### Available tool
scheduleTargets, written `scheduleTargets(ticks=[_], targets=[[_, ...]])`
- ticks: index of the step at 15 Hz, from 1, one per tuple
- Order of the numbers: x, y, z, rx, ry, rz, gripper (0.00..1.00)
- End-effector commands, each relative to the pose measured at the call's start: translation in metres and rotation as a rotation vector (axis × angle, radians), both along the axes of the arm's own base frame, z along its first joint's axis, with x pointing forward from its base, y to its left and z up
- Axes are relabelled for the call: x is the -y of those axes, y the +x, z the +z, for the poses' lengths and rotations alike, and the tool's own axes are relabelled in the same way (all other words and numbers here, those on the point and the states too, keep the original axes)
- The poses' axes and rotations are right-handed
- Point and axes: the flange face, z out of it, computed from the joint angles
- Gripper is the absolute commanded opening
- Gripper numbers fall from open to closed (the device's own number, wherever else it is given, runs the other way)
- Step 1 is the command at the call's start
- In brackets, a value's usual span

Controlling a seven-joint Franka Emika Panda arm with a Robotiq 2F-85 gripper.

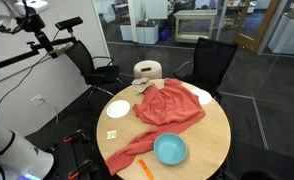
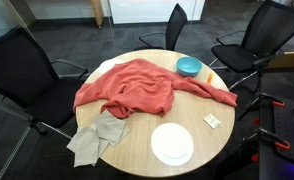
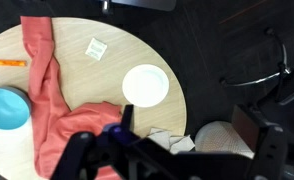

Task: Put the bowl next to the plate then place the marker in it

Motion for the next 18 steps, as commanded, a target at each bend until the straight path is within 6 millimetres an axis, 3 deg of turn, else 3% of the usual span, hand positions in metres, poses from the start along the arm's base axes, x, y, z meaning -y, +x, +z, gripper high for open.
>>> scheduleTargets(ticks=[1, 6, 10, 14, 18], targets=[[0.000, 0.000, 0.001, 0.000, 0.000, 0.000, 1.00], [0.000, 0.000, 0.001, 0.000, 0.000, 0.000, 1.00], [0.012, 0.018, -0.002, 0.027, -0.022, -0.059, 1.00], [0.043, 0.046, -0.007, 0.059, -0.016, -0.166, 1.00], [0.085, 0.075, -0.019, 0.090, -0.007, -0.296, 1.00]])
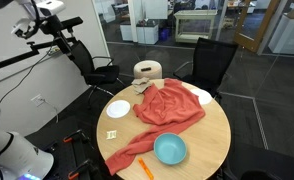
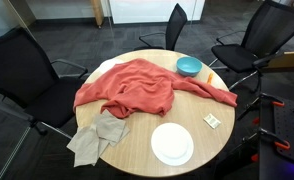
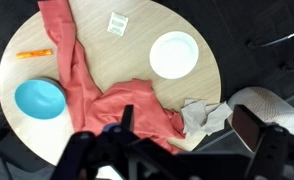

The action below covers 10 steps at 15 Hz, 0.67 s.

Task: Put the bowl next to the plate then place the marker in it

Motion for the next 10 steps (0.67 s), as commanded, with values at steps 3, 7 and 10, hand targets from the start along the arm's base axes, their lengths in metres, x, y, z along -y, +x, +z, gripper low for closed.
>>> scheduleTargets(ticks=[3, 7, 10], targets=[[0.064, 0.036, -0.025, 0.031, 0.029, -0.230, 1.00], [0.121, 0.052, -0.054, 0.022, 0.066, -0.415, 1.00], [0.160, 0.059, -0.077, 0.021, 0.097, -0.539, 1.00]])
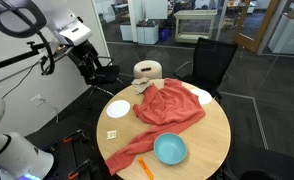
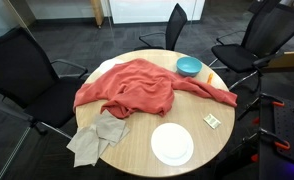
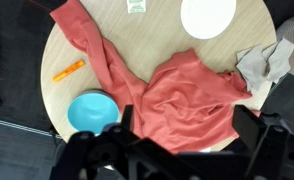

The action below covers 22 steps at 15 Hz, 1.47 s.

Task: Put the bowl next to the plate then place the marker in it

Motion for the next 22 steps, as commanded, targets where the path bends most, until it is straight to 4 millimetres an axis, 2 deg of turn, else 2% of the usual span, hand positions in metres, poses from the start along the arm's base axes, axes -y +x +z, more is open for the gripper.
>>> scheduleTargets(ticks=[1, 9, 13, 17, 22], targets=[[0.041, 0.008, -0.026, 0.007, 0.022, -0.149, 1.00], [0.123, 0.017, -0.086, -0.004, 0.074, -0.432, 1.00], [0.153, 0.026, -0.110, 0.014, 0.076, -0.565, 1.00], [0.183, 0.036, -0.143, 0.019, 0.068, -0.685, 1.00], [0.213, 0.044, -0.196, -0.028, 0.062, -0.806, 1.00]])
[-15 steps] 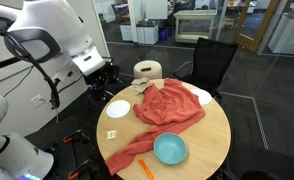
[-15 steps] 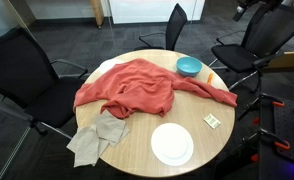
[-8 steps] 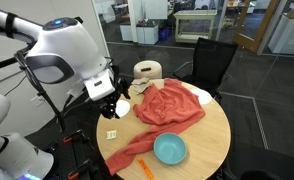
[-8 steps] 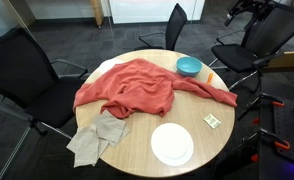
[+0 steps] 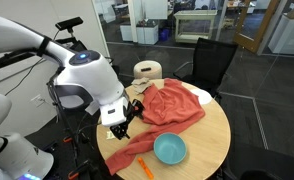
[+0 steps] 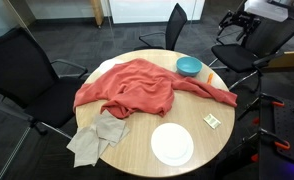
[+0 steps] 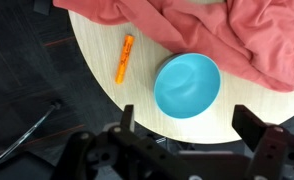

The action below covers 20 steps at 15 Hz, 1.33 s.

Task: Put the bowl next to the plate then place the marker in it

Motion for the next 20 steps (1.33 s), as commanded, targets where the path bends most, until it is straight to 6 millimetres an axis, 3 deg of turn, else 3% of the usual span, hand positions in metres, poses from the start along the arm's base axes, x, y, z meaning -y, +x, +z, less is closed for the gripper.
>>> scheduleTargets(ticks=[1, 2, 4, 11, 16, 20], targets=[[0.022, 0.011, -0.033, -0.037, 0.007, -0.087, 1.00], [0.012, 0.002, -0.022, -0.026, 0.011, -0.043, 1.00], [0.016, 0.002, -0.033, -0.047, 0.018, -0.049, 1.00], [0.017, 0.008, -0.029, -0.025, 0.008, -0.059, 1.00], [0.030, 0.035, -0.061, -0.072, 0.000, -0.080, 1.00], [0.039, 0.066, -0.101, -0.113, 0.017, -0.106, 1.00]])
